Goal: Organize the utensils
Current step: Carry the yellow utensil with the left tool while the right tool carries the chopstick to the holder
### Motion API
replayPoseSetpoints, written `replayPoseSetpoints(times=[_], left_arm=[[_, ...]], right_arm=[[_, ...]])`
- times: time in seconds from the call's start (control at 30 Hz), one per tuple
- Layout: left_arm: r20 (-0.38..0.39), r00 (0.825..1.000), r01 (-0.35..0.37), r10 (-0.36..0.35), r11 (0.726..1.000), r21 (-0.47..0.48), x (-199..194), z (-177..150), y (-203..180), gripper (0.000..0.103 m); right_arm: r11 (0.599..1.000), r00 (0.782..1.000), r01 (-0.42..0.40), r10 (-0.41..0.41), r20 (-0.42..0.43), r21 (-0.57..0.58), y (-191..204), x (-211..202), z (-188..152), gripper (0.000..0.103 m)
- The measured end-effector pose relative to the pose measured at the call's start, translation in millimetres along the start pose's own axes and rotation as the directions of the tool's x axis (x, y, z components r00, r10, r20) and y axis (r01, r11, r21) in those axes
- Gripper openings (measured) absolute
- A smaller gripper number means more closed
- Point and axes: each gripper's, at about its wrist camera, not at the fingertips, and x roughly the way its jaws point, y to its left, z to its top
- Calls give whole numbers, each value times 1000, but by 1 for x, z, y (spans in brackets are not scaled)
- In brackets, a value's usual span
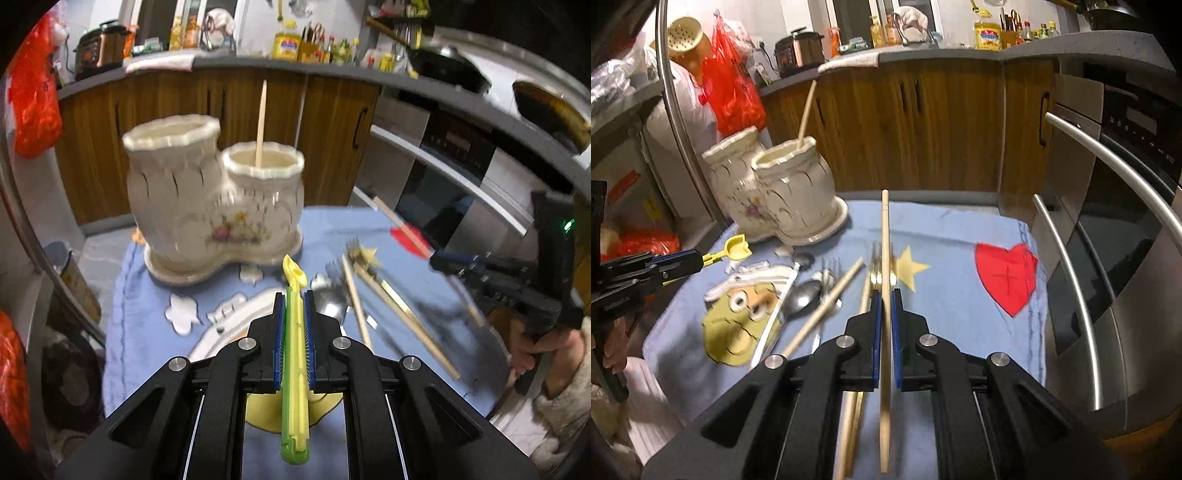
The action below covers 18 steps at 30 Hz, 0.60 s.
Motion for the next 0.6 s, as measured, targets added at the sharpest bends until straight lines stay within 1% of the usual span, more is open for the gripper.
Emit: replayPoseSetpoints(times=[0.1, 0.2, 0.23, 0.33, 0.4, 0.47, 0.53, 0.57, 0.6], left_arm=[[75, 997, 11, -10, 1000, -16, -18, 16, 6, 10], [159, 987, 18, -10, 999, -49, -36, 39, 19, 10], [185, 983, 18, -6, 998, -62, -41, 47, 25, 10], [268, 963, 57, -30, 994, -96, -51, 73, 44, 10], [318, 947, 98, -50, 986, -137, -51, 90, 62, 10], [337, 939, 126, -65, 978, -164, -45, 103, 77, 10], [357, 929, 176, -99, 966, -191, -35, 115, 92, 10], [358, 928, 185, -103, 961, -203, -30, 118, 96, 10], [359, 925, 210, -120, 952, -221, -21, 123, 105, 10]], right_arm=[[999, 999, -34, 34, 41, 12, 8, -2, 7, 5], [997, 994, -75, 73, 82, 26, 16, -4, 16, 5], [996, 991, -85, 82, 105, 26, 20, -5, 22, 5], [994, 981, -104, 99, 169, 21, 28, -6, 39, 5], [993, 974, -119, 113, 195, 21, 32, -4, 51, 5], [990, 966, -143, 136, 222, 16, 36, 2, 70, 5], [985, 956, -174, 166, 240, 10, 40, 9, 87, 5], [983, 952, -186, 178, 249, 7, 43, 12, 94, 5], [980, 946, -201, 193, 259, 4, 46, 18, 103, 5]])
